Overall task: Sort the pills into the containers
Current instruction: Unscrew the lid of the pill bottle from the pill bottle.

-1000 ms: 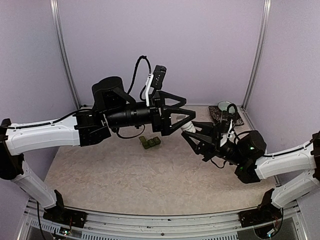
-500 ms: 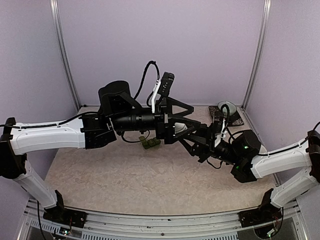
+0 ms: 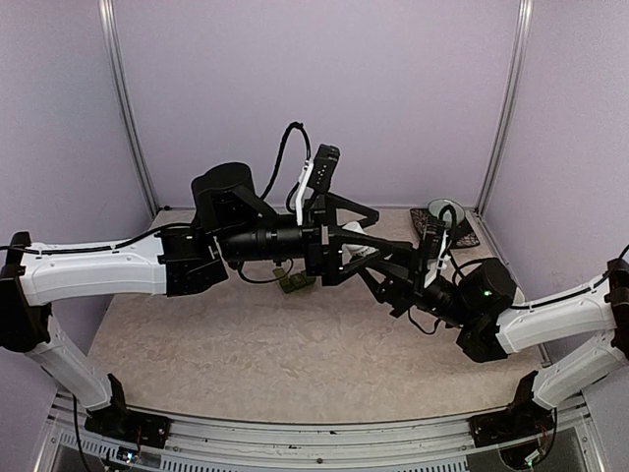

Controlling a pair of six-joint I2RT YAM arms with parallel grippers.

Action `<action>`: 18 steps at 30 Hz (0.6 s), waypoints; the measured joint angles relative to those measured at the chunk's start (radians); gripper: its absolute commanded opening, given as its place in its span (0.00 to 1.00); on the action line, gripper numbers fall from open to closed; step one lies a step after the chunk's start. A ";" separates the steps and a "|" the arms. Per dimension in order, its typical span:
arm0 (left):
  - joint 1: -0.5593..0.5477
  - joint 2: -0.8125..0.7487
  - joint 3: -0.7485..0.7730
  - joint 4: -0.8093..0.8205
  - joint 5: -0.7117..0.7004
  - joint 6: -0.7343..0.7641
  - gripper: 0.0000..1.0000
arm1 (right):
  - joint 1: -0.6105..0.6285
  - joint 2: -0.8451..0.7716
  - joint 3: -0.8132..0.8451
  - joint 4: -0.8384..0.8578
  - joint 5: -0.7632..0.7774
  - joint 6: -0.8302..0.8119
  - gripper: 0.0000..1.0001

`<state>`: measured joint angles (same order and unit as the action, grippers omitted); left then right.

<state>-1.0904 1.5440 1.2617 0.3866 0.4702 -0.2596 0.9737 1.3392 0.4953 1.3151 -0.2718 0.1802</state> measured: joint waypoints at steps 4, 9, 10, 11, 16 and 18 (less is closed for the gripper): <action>-0.005 -0.009 -0.004 0.002 -0.026 0.008 0.99 | 0.000 -0.001 -0.001 0.000 0.003 0.000 0.12; -0.011 -0.027 -0.017 0.005 -0.055 0.023 0.99 | 0.000 -0.001 -0.001 0.002 0.003 0.000 0.12; -0.011 -0.030 -0.017 0.007 -0.057 0.024 0.99 | 0.001 -0.001 -0.001 0.002 0.004 0.000 0.12; -0.011 -0.032 -0.017 0.008 -0.058 0.026 0.99 | 0.000 -0.001 -0.001 0.002 0.004 0.000 0.12; -0.011 -0.032 -0.018 0.010 -0.060 0.029 0.99 | 0.002 -0.006 -0.003 0.002 0.016 0.000 0.12; -0.011 -0.032 -0.017 0.010 -0.061 0.031 0.99 | 0.002 -0.010 -0.004 0.002 0.021 0.000 0.12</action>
<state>-1.1011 1.5116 1.2446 0.3962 0.4095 -0.2283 0.9752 1.3296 0.4915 1.3167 -0.2508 0.1802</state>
